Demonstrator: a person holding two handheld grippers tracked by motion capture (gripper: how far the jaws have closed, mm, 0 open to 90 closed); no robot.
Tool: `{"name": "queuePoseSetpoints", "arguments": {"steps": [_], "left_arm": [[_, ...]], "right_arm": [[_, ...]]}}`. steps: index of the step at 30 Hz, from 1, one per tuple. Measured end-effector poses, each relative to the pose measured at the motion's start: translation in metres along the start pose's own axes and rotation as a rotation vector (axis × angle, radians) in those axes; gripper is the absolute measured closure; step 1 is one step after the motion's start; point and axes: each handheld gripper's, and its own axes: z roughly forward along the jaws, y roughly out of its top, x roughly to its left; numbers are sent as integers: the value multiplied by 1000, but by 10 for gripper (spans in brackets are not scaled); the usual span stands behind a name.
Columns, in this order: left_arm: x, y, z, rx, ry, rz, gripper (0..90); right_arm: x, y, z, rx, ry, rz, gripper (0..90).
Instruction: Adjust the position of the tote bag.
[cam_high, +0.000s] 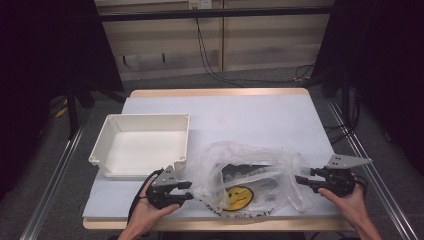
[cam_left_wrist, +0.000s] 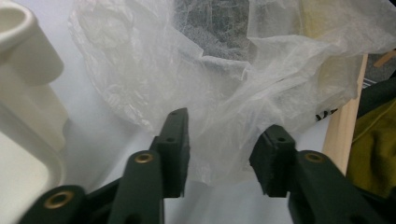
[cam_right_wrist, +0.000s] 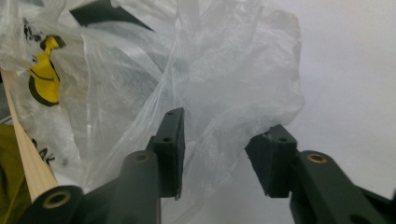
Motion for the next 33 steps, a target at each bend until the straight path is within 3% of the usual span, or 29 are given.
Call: {"name": "queuePoseSetpoints", "arguments": {"steps": [4, 9, 14, 18, 21, 24, 30, 31, 33], "left_arm": [[-2, 0, -7, -35, 10, -8, 456], [-5, 1, -16, -66, 20, -15, 364], [-9, -3, -26, -79, 27, -19, 333], [-13, -1, -35, -105, 31, -15, 333], [-16, 9, -42, -125, 27, 13, 353], [-18, 15, -44, -140, 27, 15, 404], [-19, 41, -37, -148, -2, 79, 542], [-19, 46, -34, -143, -8, 96, 609], [-20, 55, -24, -118, -24, 126, 621]], "right_arm": [[2, 3, -9, -39, -9, -3, 496], [1, 9, -19, -70, -13, -15, 404], [0, 11, -28, -99, -28, -4, 359], [0, 12, -34, -105, -49, -18, 398], [1, 17, -41, -137, -51, -14, 391], [3, 21, -42, -149, -54, -23, 407], [16, 39, -32, -149, 23, -72, 533], [20, 44, -25, -128, 57, -92, 589], [23, 48, -20, -108, 74, -107, 605]]}}
